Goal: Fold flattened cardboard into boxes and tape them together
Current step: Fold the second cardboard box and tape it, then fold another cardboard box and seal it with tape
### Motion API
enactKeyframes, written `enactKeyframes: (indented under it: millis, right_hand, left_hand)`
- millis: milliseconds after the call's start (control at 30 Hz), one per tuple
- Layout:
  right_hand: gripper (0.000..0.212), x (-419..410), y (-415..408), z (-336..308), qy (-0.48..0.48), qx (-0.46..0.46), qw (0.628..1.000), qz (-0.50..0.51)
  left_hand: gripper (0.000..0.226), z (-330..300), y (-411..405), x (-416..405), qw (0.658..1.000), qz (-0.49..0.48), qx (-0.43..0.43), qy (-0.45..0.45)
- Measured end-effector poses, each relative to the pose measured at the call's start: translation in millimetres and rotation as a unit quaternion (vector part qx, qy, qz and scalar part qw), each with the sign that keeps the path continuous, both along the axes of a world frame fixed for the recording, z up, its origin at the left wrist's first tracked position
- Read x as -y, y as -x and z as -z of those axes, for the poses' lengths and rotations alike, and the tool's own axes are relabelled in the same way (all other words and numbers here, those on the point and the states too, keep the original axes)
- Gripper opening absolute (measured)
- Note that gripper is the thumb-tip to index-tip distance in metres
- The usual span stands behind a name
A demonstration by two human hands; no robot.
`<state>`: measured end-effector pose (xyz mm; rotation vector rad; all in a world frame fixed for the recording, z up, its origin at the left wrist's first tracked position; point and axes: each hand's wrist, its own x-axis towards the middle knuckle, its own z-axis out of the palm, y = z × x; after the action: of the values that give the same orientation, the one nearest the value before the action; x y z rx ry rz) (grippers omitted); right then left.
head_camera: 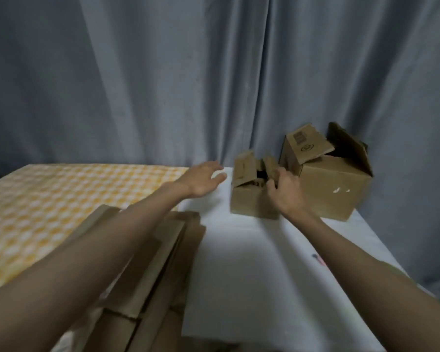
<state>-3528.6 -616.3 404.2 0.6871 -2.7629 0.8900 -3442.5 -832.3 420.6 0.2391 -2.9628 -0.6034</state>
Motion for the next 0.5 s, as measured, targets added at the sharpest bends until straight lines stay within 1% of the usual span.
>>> enactKeyframes:
  millis: [67, 167, 233, 333, 367, 400, 433, 467, 500]
  right_hand:
    - [0.03, 11.0, -32.2, -5.0, 0.013, -0.006, 0.999, -0.033]
    - [0.023, 34.1, -85.6, 0.8, 0.021, 0.036, 0.993, -0.108]
    - [0.021, 49.3, -117.9, 8.0, 0.024, 0.09, 0.984, -0.149]
    - [0.029, 72.2, -153.9, 21.7, 0.005, 0.195, 0.962, -0.19]
    - [0.031, 79.4, -162.8, 26.6, -0.002, 0.224, 0.954, -0.199]
    - [0.027, 86.1, -170.3, 31.8, 0.002, 0.25, 0.947, -0.203]
    - [0.022, 92.4, -176.0, 36.0, 0.023, 0.274, 0.94, -0.201]
    - [0.021, 97.9, -180.0, 39.2, 0.058, 0.298, 0.933, -0.193]
    - [0.027, 103.2, -181.8, 41.8, 0.093, 0.319, 0.927, -0.173]
  left_hand:
    - [0.048, -5.4, -41.0, 13.6, 1.0, -0.017, -0.003, 0.014]
    - [0.042, -0.4, -103.9, 30.0, 0.998, -0.052, 0.039, 0.021]
    - [0.043, 6.2, -142.0, 36.0, 0.994, -0.083, 0.066, 0.033]
    - [0.047, 14.3, -186.4, 40.6, 0.989, -0.115, 0.064, 0.065]
    - [0.049, 16.9, -197.6, 41.6, 0.989, -0.12, 0.068, 0.058]
    - [0.05, 20.2, -207.2, 42.4, 0.988, -0.123, 0.079, 0.044]
    - [0.052, 23.8, -215.1, 43.0, 0.987, -0.123, 0.094, 0.032]
    - [0.053, 27.9, -221.2, 43.5, 0.987, -0.12, 0.107, 0.027]
    - [0.053, 31.9, -225.8, 43.7, 0.986, -0.117, 0.114, 0.028]
